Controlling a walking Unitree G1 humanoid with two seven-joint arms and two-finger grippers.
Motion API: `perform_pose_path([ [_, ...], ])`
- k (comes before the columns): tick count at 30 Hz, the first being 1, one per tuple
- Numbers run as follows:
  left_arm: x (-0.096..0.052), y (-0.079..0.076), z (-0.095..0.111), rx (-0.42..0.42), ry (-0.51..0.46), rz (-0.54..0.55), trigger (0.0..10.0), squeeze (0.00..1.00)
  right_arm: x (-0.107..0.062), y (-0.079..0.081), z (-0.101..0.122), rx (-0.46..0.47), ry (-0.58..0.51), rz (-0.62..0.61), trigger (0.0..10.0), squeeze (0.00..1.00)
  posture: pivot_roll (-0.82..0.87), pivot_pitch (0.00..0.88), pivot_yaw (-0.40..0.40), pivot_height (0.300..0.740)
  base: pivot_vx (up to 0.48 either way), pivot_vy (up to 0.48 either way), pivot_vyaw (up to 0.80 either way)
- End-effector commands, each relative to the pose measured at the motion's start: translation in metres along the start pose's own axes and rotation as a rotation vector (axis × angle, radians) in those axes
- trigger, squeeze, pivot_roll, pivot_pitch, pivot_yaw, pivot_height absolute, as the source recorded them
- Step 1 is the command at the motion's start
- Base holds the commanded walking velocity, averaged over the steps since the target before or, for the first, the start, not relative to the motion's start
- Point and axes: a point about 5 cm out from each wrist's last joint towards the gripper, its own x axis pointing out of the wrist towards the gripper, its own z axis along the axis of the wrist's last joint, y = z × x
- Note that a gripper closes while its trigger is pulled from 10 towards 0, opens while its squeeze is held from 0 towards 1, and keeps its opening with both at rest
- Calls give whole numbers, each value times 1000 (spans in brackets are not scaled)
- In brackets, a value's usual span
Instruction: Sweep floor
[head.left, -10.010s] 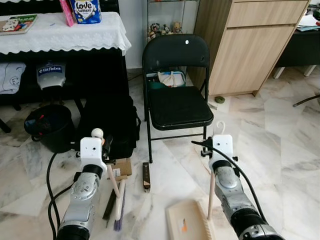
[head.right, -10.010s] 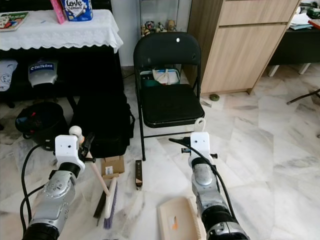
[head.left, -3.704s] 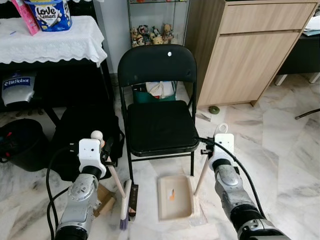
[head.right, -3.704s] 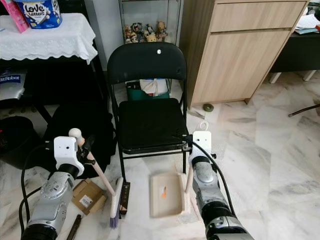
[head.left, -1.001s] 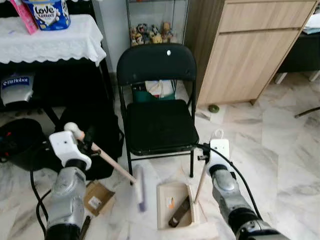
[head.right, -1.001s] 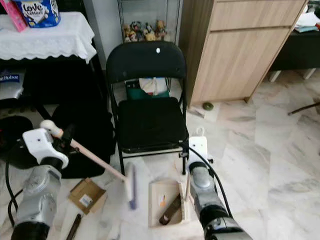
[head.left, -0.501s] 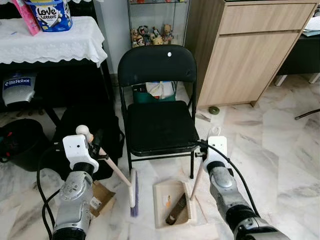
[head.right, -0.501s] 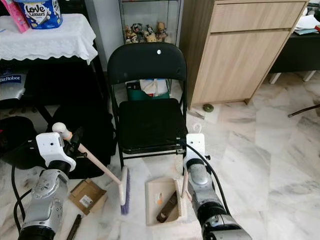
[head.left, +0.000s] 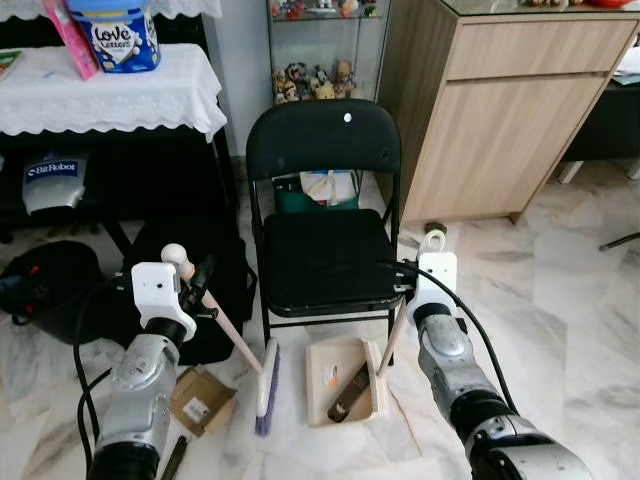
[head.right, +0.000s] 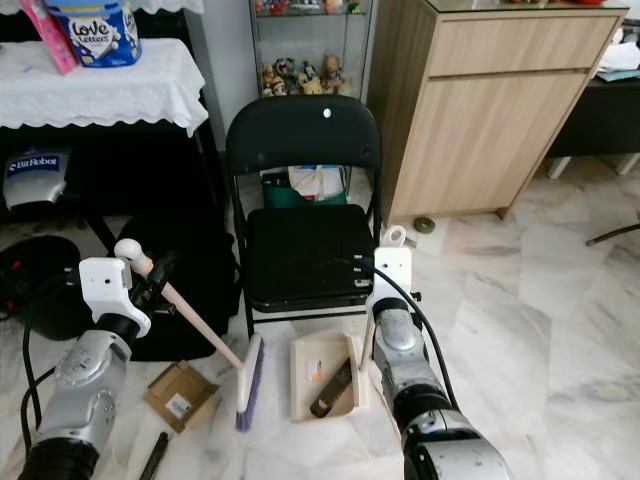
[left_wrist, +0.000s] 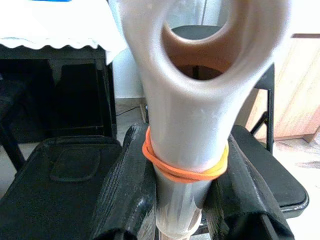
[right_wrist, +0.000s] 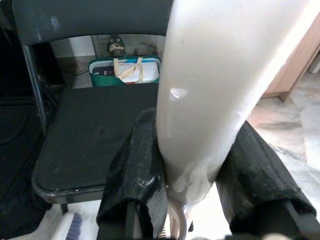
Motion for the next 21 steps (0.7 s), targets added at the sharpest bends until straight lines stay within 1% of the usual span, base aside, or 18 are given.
perform_pose_path([
  [1, 5, 8, 10, 26, -34, 20, 10000, 0, 5, -3, 13, 15, -44, -18, 10000, 0, 49, 0, 17, 740, 0, 0, 0],
  [3, 4, 11, 9, 20, -31, 39, 10000, 0, 7, -7, 16, 21, -56, -36, 10000, 0, 44, 0, 22, 740, 0, 0, 0],
  [6, 4, 11, 9, 11, -33, 38, 10000, 0, 8, -12, 19, 23, -64, -48, 10000, 0, 43, 0, 22, 740, 0, 0, 0],
  [12, 3, 13, 8, -5, -52, 73, 10000, 0, 9, -20, 19, 13, -62, -63, 10000, 0, 80, 0, -9, 740, 0, 0, 0],
  [19, 1, 9, 6, -19, -53, 92, 10000, 0, 7, -26, 21, -6, -88, -63, 10000, 0, 70, 0, -22, 740, 0, 0, 0],
  [21, -2, 9, 1, -20, -36, 94, 10000, 0, 6, -28, 19, -10, -89, -64, 10000, 0, 58, 0, -17, 740, 0, 0, 0],
])
